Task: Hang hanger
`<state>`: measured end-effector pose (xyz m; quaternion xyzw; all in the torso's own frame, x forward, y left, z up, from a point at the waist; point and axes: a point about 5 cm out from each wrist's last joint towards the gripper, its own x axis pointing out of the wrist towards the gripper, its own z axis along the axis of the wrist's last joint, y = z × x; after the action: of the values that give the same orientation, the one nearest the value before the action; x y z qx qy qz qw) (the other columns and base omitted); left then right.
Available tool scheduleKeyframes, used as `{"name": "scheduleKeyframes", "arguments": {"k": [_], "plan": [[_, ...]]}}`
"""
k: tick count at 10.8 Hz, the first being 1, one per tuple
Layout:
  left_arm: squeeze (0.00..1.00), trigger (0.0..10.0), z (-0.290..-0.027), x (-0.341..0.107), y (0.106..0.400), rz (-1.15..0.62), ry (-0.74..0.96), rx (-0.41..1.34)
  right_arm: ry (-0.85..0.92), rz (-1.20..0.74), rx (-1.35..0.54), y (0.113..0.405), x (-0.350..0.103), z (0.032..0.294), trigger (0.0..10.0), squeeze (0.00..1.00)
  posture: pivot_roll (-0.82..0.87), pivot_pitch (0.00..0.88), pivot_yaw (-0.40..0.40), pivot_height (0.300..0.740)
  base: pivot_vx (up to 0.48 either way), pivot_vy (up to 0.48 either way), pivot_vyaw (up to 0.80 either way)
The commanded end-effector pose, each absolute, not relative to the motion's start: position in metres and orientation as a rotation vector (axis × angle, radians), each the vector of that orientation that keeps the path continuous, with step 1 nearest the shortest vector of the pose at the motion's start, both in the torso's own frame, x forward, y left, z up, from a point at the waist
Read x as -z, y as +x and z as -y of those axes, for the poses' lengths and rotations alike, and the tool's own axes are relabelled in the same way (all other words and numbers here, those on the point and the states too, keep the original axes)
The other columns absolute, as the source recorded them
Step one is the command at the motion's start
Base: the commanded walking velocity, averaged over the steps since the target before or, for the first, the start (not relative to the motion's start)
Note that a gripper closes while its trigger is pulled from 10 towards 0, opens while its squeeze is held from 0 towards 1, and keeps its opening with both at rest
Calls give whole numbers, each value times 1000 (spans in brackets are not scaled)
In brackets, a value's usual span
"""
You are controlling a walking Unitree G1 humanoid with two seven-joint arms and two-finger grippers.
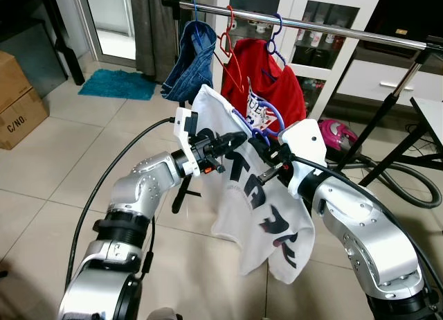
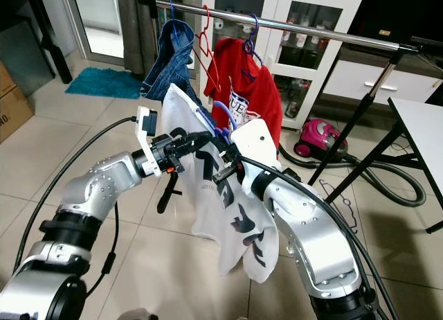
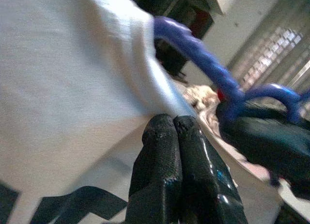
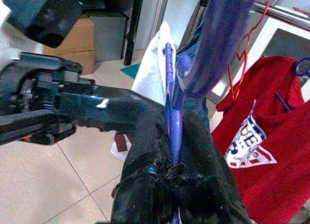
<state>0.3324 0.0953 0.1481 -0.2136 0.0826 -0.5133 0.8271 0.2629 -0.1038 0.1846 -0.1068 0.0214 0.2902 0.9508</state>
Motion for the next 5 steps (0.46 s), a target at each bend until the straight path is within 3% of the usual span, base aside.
{"name": "scheduleKeyframes", "arguments": {"k": [1, 2, 3, 5], "plan": [[0, 1843, -91, -148, 327, -189, -391, 1134, -225, -6, -589, 264, -192, 105, 10000, 0, -17, 0, -31, 740, 0, 0, 0], [945, 10000, -92, -151, 323, -173, -412, 1126, -226, -9, -589, 264, -192, 105, 10000, 0, -16, 0, -31, 740, 0, 0, 0], [1000, 10000, -94, -155, 323, -152, -427, 1112, -225, -10, -590, 264, -191, 105, 10000, 0, -13, 0, -32, 740, 0, 0, 0], [1000, 10000, -98, -155, 325, -148, -428, 1082, -227, -10, -603, 265, -191, 103, 10000, 0, -7, 0, -41, 740, 0, 0, 0]]}}
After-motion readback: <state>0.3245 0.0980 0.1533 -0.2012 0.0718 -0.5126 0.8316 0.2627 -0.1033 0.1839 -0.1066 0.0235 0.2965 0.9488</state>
